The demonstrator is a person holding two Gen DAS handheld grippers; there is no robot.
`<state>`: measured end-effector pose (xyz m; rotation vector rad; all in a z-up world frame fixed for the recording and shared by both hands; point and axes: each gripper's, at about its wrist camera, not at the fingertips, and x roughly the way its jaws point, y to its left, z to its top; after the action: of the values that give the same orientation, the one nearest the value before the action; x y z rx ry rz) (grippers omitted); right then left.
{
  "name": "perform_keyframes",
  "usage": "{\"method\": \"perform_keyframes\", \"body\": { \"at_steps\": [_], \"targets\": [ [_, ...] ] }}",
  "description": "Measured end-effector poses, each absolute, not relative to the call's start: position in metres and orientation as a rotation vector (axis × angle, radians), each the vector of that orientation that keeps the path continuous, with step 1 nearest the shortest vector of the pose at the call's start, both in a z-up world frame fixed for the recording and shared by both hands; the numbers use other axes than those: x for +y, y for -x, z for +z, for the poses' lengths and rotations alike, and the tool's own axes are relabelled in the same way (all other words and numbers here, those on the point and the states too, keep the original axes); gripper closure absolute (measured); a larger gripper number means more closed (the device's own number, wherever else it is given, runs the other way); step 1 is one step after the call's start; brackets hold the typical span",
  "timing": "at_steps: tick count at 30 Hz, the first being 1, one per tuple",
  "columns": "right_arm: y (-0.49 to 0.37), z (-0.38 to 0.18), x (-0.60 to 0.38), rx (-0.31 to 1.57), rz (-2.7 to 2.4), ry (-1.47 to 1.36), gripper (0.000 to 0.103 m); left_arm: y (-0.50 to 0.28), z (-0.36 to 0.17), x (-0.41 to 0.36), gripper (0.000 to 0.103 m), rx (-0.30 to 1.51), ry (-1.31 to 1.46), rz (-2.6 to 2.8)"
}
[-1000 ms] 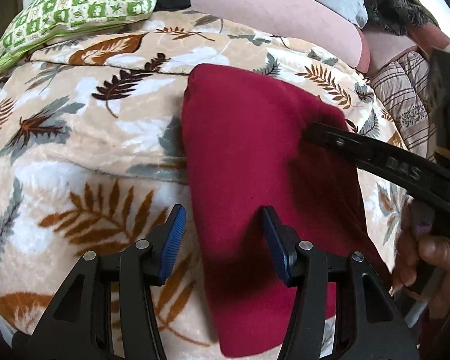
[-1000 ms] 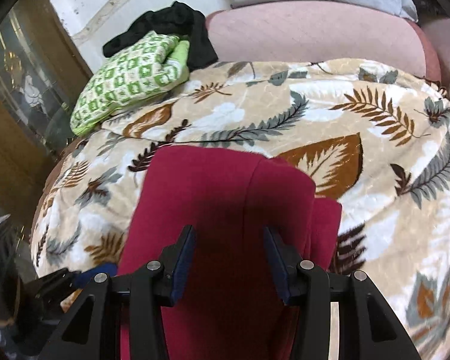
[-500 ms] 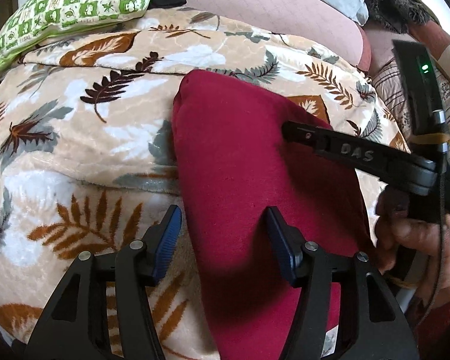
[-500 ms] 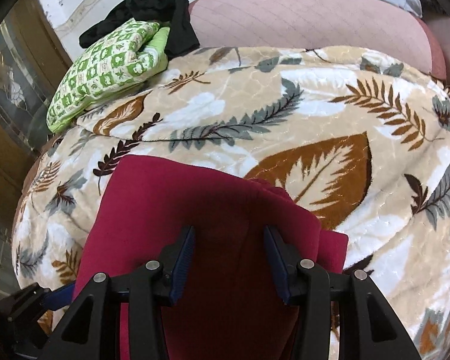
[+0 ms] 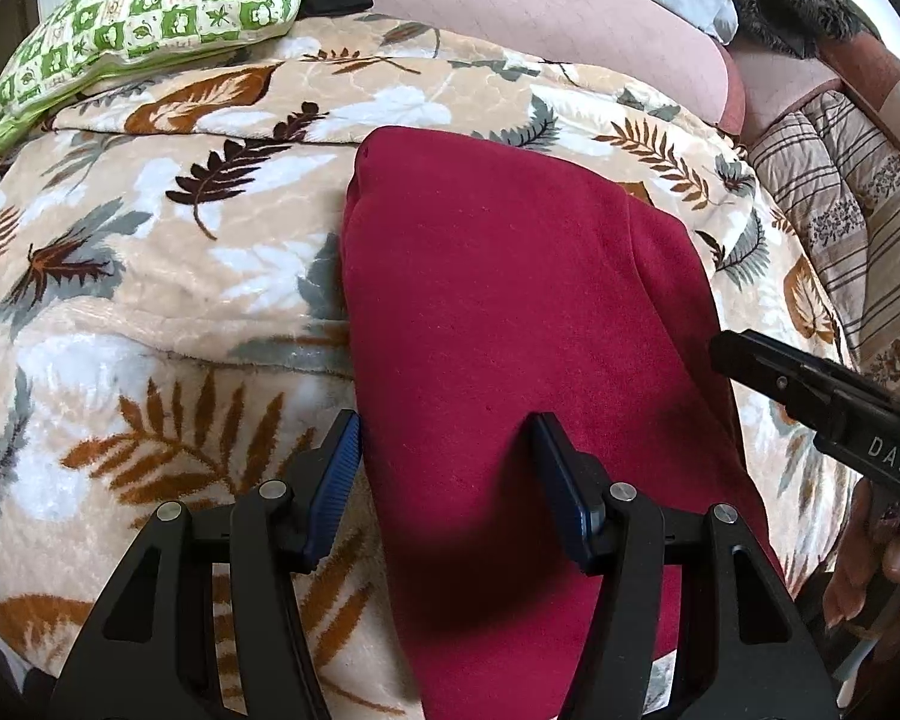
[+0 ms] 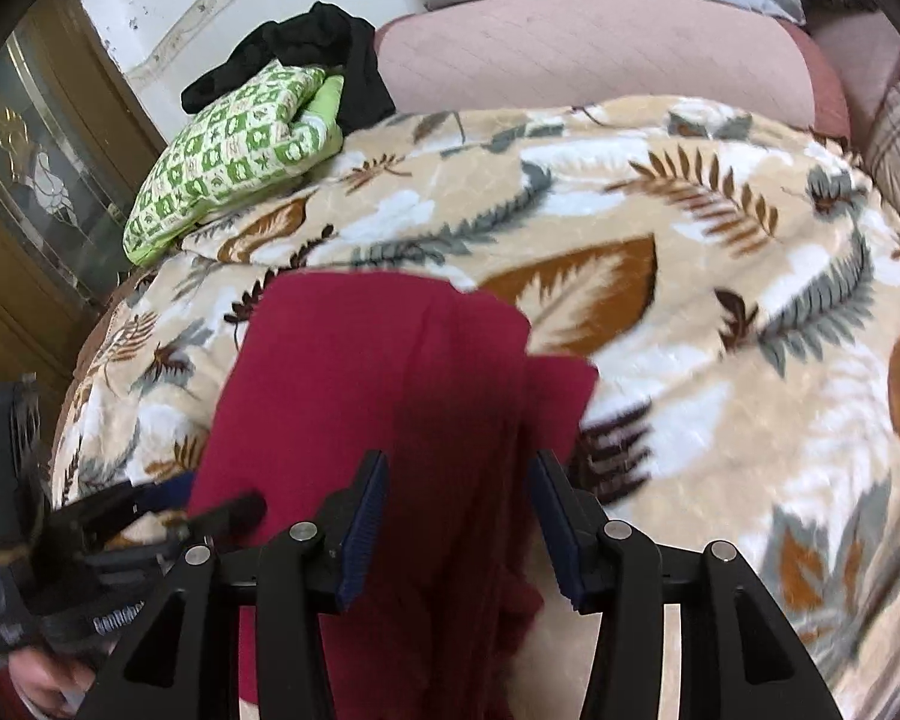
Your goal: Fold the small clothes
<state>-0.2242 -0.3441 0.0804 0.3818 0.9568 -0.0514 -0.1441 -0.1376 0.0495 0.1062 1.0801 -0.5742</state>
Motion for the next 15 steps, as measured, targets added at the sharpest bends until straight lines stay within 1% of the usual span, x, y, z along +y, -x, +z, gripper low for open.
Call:
{"method": "perform_keyframes", "body": {
  "at_steps": [4, 8, 10, 12, 13, 14, 15],
  "targets": [
    [0.219, 0.074, -0.352, 0.942, -0.065, -0.416, 0.056, 0.148, 0.057, -0.137, 0.045, 1.074, -0.093, -0.57],
    [0.199, 0.075, -0.362, 0.897, -0.035, -0.476, 0.056, 0.162, 0.075, -0.133, 0.045, 1.033, -0.052, -0.62],
    [0.187, 0.073, -0.361, 0.904, -0.004, -0.485, 0.056, 0.172, 0.08, -0.136, 0.045, 1.028, -0.046, -0.653],
    [0.176, 0.069, -0.357, 0.925, -0.002, -0.448, 0.069, 0.181, 0.08, -0.143, 0.045, 1.042, -0.062, -0.696],
    [0.173, 0.072, -0.355, 0.927, 0.0, -0.404, 0.085, 0.185, 0.08, -0.145, 0.045, 1.046, -0.069, -0.712],
    [0.171, 0.076, -0.354, 0.921, 0.015, -0.394, 0.092, 0.19, 0.079, -0.149, 0.045, 1.052, -0.078, -0.732],
    [0.172, 0.08, -0.356, 0.912, 0.023, -0.392, 0.094, 0.194, 0.078, -0.152, 0.045, 1.056, -0.084, -0.75]
  ]
}}
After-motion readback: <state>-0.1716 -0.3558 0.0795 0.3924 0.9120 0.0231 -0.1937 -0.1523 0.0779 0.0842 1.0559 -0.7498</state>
